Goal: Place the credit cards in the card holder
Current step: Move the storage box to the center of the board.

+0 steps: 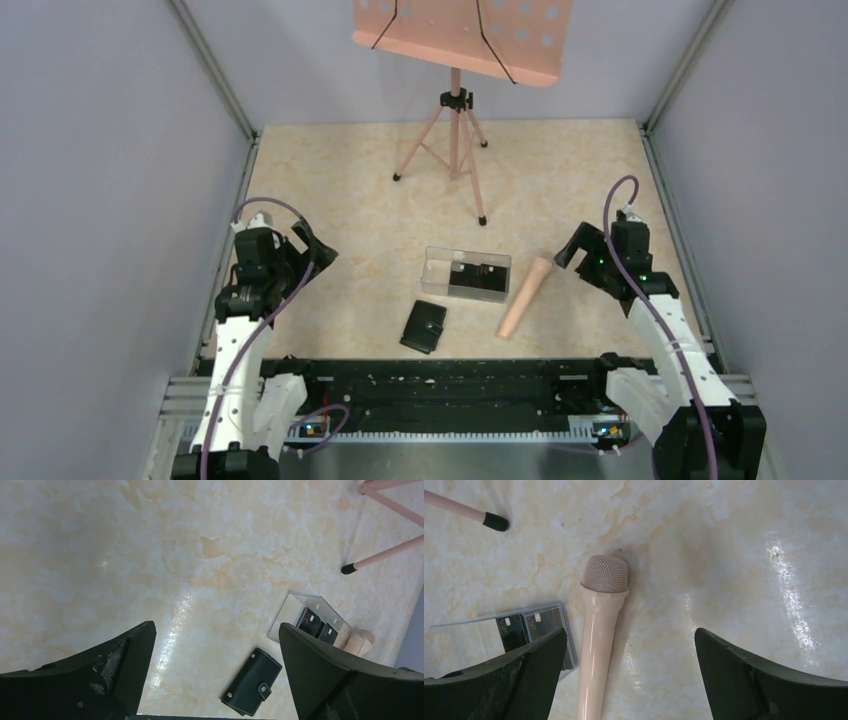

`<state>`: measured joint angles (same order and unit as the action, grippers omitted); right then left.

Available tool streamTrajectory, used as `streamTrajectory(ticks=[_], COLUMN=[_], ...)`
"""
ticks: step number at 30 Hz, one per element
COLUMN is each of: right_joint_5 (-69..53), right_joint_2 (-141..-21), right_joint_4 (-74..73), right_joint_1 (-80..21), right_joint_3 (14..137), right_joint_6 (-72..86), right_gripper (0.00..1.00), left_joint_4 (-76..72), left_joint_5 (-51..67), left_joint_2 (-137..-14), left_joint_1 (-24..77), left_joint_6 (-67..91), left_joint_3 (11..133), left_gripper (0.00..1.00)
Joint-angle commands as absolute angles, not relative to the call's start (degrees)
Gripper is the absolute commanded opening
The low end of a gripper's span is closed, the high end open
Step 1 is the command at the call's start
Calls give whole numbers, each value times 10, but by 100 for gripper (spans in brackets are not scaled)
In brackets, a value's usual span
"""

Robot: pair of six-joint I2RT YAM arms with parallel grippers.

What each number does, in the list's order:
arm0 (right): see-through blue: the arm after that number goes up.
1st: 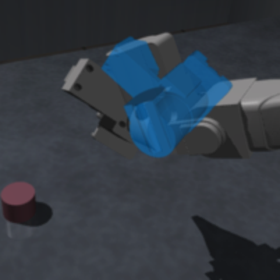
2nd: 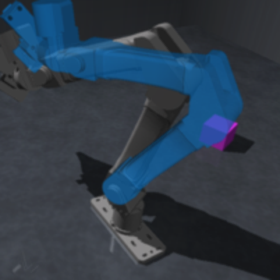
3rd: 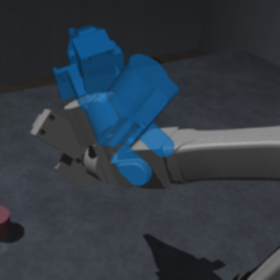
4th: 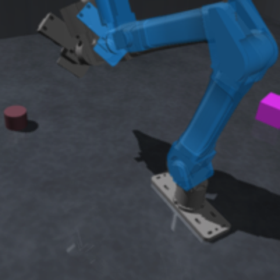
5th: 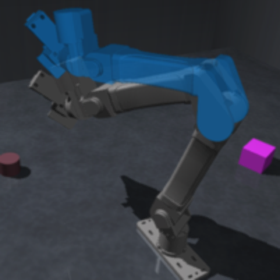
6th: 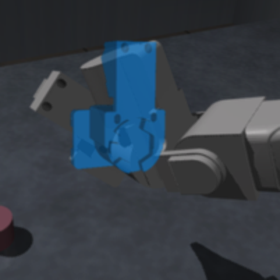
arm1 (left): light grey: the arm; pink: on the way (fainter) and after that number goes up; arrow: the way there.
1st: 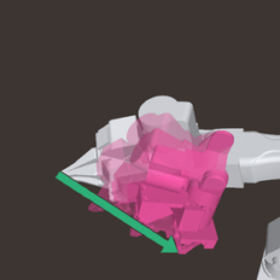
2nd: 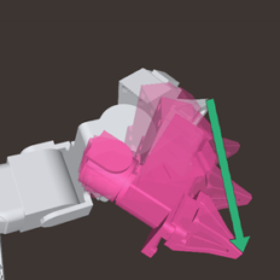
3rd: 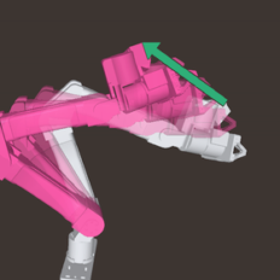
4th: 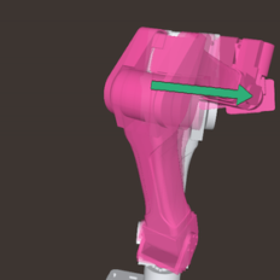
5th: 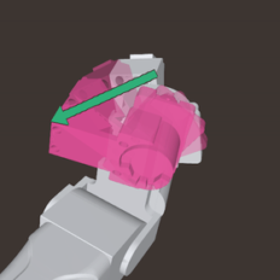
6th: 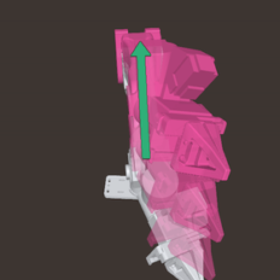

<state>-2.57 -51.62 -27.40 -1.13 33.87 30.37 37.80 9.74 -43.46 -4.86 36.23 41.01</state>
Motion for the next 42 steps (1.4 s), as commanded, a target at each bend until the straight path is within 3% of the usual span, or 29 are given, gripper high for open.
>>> streamTrajectory(ticks=[1, 16, 28, 34, 42], right_joint_5=[-71, -185, -275, -254, -202], right_joint_2=[-513, -582, -618, -675, -780], right_joint_4=[-288, -294, -247, -239, -245], right_joint_1=[-14, -17, -53, -126, -196], right_joint_3=[372, 388, 371, 405, 454], right_joint_6=[295, 283, 324, 345, 347], right_gripper=[99, 88, 65, 59, 42], left_joint_4=[365, 267, 198, 203, 232], left_joint_5=[126, 308, 244, 233, 206], left_joint_2=[-445, -570, -745, -799, -808], left_joint_1=[-51, -17, 220, 254, 260], left_joint_6=[348, 342, 408, 415, 405], left_joint_3=[409, 386, 455, 489, 497], left_gripper=[99, 99, 94, 91, 90])
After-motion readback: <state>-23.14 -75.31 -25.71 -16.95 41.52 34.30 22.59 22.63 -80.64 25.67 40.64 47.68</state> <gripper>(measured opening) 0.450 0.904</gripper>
